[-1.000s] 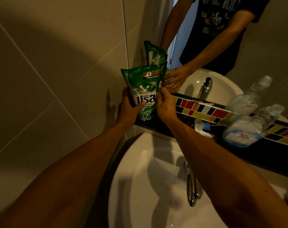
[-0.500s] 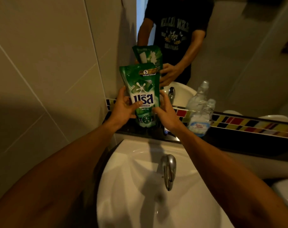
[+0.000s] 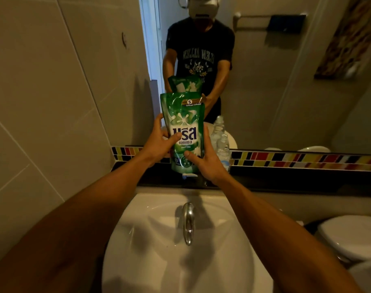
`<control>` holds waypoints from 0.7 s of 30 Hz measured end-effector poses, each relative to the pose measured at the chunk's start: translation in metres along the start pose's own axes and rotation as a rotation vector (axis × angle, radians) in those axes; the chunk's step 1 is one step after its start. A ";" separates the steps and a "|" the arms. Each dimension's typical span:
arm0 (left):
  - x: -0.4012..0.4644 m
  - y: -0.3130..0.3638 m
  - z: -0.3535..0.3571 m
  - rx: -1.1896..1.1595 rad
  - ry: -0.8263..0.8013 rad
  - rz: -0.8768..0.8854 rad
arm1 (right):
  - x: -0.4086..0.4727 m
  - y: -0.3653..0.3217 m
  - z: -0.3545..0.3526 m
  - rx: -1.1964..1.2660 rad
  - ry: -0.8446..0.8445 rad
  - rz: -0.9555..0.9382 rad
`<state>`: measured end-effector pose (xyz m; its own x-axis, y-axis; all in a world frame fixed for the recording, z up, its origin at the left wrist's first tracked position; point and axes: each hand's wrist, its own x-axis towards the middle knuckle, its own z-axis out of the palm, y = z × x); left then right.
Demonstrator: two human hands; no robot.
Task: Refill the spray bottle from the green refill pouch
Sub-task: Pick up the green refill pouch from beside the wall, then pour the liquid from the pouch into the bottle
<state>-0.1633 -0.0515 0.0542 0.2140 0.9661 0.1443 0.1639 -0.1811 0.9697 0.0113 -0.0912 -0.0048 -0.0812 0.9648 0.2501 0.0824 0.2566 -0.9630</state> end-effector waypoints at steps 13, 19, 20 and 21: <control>-0.017 0.009 0.062 0.082 0.043 -0.047 | -0.042 0.027 -0.048 0.118 -0.010 0.083; -0.019 0.017 0.063 0.135 -0.019 -0.101 | -0.049 0.032 -0.048 0.158 0.007 0.102; -0.018 0.019 0.063 0.142 -0.034 -0.101 | -0.050 0.032 -0.047 0.164 0.015 0.105; -0.018 0.021 0.063 0.153 -0.044 -0.103 | -0.050 0.031 -0.046 0.172 0.019 0.106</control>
<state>-0.1030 -0.0839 0.0593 0.2295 0.9727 0.0337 0.3313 -0.1106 0.9370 0.0635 -0.1286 -0.0429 -0.0620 0.9872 0.1472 -0.0815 0.1419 -0.9865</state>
